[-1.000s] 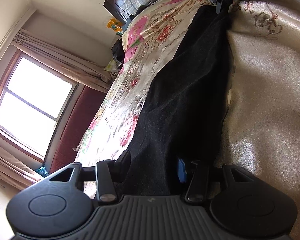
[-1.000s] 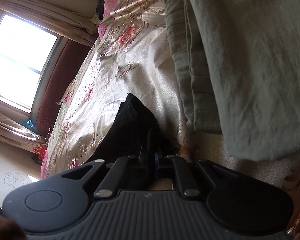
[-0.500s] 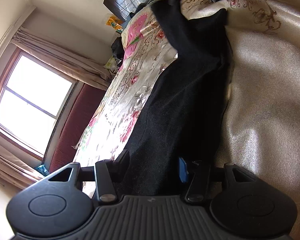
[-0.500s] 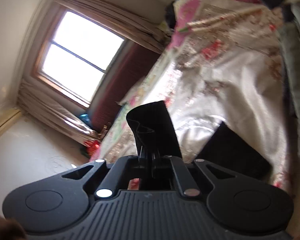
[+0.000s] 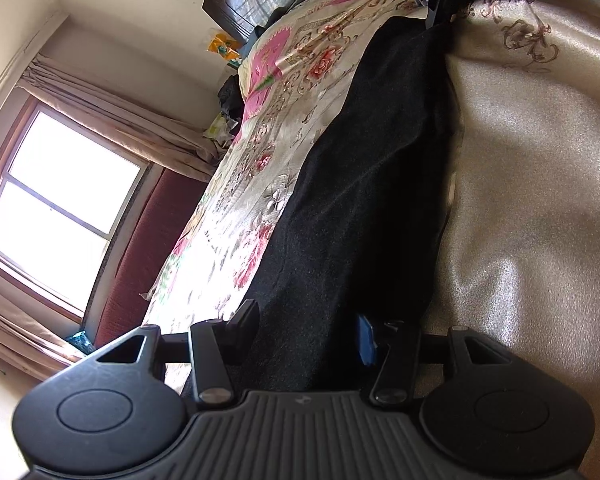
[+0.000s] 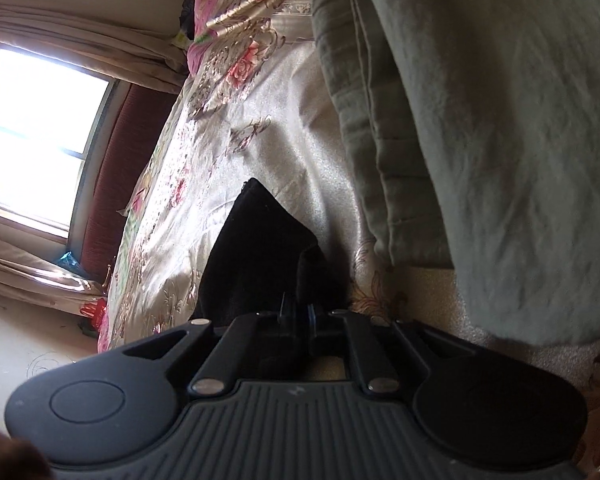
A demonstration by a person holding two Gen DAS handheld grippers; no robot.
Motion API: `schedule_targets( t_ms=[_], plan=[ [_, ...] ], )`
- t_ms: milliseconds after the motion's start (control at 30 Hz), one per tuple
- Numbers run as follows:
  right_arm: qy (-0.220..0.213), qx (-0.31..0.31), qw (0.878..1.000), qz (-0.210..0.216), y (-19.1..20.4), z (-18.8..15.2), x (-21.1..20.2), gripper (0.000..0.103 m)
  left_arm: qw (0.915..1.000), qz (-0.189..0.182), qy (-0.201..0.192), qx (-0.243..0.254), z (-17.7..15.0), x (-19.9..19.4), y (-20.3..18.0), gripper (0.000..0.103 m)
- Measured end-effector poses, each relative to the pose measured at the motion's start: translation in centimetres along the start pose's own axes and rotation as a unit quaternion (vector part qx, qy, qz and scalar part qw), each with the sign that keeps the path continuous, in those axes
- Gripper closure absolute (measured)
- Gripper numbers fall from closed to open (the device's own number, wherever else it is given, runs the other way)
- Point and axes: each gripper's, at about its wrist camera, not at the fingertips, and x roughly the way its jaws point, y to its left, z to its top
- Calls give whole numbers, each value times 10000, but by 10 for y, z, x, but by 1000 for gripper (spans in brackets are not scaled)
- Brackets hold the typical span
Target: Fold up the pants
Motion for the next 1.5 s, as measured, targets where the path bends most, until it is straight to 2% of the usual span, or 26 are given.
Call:
schedule_targets(
  t_ms=[233, 300, 367, 433, 667, 800, 933, 1133, 1300, 1333, 1367, 1400, 1500],
  plan=[
    [204, -158, 9992, -290, 11, -3, 7, 93, 10000, 0, -25, -62, -2, -1, 1, 39],
    [209, 24, 9996, -202, 10, -2, 11, 86, 10000, -6, -19, -82, -2, -2, 1, 39],
    [181, 241, 9995, 46, 7, -2, 10, 70, 10000, -16, -34, -84, -2, -1, 1, 39],
    [158, 285, 9993, 166, 7, -2, 11, 67, 9999, -27, -30, -98, -2, -1, 1, 39],
    [9, 161, 9999, 46, 16, -1, 18, 67, 9999, -40, -41, -110, -2, -2, 2, 37],
    [229, -4, 9997, -48, 16, -11, 3, 67, 9999, -80, -69, -134, -4, 0, 1, 37],
    [280, 149, 9995, -67, 12, -21, 15, 65, 9998, -70, -39, -185, -1, 2, 1, 37],
    [-191, 682, 9955, 623, 3, -20, 24, 64, 9999, -71, -24, -147, 1, 0, 1, 37],
    [-460, 395, 9910, 1193, -1, -20, 15, 65, 9999, -102, -52, -95, 0, 0, 0, 37],
    [-519, 320, 9914, 1156, -1, -19, 20, 66, 9999, -106, -49, -100, 1, 0, 0, 37],
    [-480, 237, 9938, 979, 0, -18, 27, 75, 9999, -97, -45, -75, 2, 0, 0, 37],
    [-407, 188, 9960, 779, 0, -18, 32, 78, 9999, -81, -47, -52, 2, 0, 0, 37],
    [-323, 89, 9963, 790, 3, -20, 22, 76, 9999, -121, -66, -103, 0, -3, 1, 35]
  ],
)
